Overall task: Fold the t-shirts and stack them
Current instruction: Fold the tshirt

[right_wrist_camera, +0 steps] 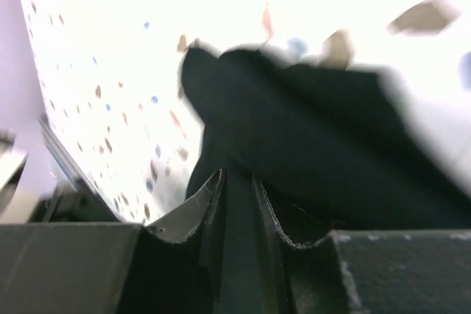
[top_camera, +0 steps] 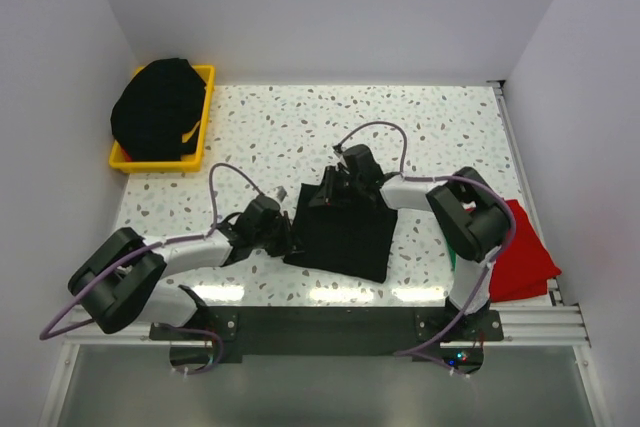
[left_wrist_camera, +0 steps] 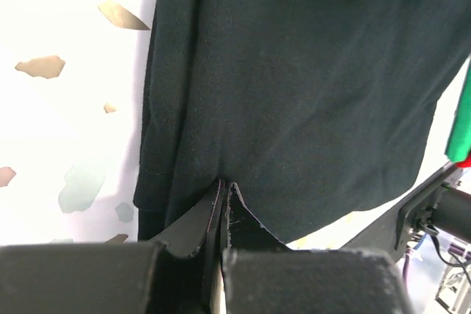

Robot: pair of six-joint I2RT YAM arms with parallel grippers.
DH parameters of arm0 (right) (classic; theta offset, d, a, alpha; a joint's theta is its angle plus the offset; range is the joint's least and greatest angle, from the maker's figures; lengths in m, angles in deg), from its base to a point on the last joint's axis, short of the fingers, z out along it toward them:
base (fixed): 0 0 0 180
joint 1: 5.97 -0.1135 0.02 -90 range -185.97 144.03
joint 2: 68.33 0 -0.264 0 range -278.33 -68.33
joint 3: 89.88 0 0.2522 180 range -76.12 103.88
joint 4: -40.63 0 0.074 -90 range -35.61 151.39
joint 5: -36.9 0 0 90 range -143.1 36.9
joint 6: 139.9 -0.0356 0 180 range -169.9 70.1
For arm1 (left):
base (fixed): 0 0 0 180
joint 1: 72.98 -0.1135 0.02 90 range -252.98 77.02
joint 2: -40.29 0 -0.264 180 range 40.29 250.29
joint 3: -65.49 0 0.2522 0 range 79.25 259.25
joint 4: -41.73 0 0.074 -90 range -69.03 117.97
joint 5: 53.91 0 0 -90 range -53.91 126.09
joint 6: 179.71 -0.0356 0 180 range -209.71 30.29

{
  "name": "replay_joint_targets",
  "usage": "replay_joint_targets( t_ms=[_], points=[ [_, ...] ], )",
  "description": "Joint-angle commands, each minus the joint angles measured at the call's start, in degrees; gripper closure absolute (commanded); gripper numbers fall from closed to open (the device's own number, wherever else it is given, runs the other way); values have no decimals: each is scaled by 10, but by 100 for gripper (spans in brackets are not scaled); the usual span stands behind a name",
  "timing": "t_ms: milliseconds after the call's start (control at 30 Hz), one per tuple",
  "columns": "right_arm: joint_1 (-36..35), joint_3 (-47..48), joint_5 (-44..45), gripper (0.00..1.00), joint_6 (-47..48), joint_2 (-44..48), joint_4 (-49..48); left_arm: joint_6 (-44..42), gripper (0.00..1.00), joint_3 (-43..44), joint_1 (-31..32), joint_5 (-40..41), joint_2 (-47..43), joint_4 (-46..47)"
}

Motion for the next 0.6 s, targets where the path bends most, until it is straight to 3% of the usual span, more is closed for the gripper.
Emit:
replay_joint_targets(
  t_ms=[0,300,567],
  points=[
    [38,33,-79,76,-58,-42,-118,1,100,-37,3,8,19,3],
    [76,69,-111,76,-130,-125,-163,12,100,-55,7,13,17,-3],
    [78,110,-78,73,-116,-144,-110,10,100,-50,8,12,12,-6]
  ],
)
